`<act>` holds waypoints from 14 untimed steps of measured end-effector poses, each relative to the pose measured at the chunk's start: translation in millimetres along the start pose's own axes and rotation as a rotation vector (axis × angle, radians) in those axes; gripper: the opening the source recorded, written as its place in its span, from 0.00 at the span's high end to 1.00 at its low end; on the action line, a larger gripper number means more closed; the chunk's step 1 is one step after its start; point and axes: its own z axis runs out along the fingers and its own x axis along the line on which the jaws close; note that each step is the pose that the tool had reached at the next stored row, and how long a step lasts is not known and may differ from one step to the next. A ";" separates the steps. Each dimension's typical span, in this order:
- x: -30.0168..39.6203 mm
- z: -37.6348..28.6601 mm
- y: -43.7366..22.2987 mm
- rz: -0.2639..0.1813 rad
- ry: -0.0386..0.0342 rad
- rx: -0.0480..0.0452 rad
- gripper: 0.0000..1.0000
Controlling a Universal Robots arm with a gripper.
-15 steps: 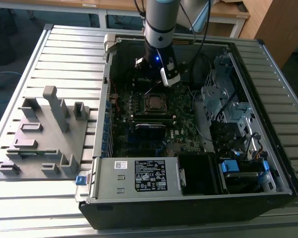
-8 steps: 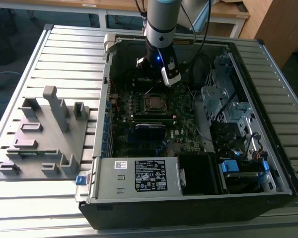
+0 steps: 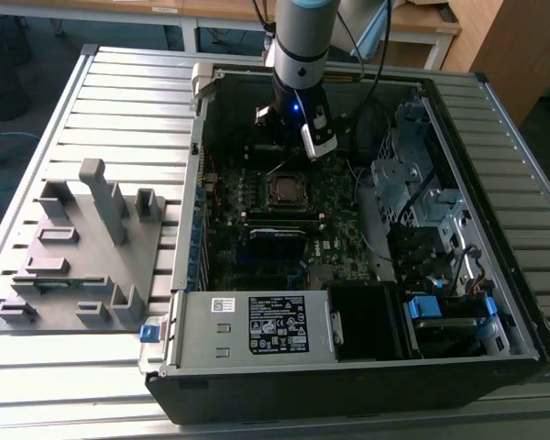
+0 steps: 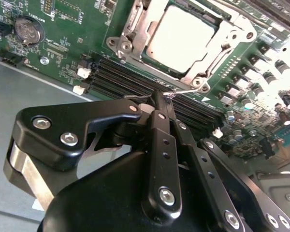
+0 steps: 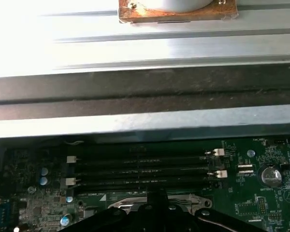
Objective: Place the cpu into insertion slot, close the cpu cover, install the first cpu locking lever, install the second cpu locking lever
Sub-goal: 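Install the first cpu locking lever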
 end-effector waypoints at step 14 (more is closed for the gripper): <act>-0.2 7.4 -1.7 -0.006 -0.0279 -0.0033 0.90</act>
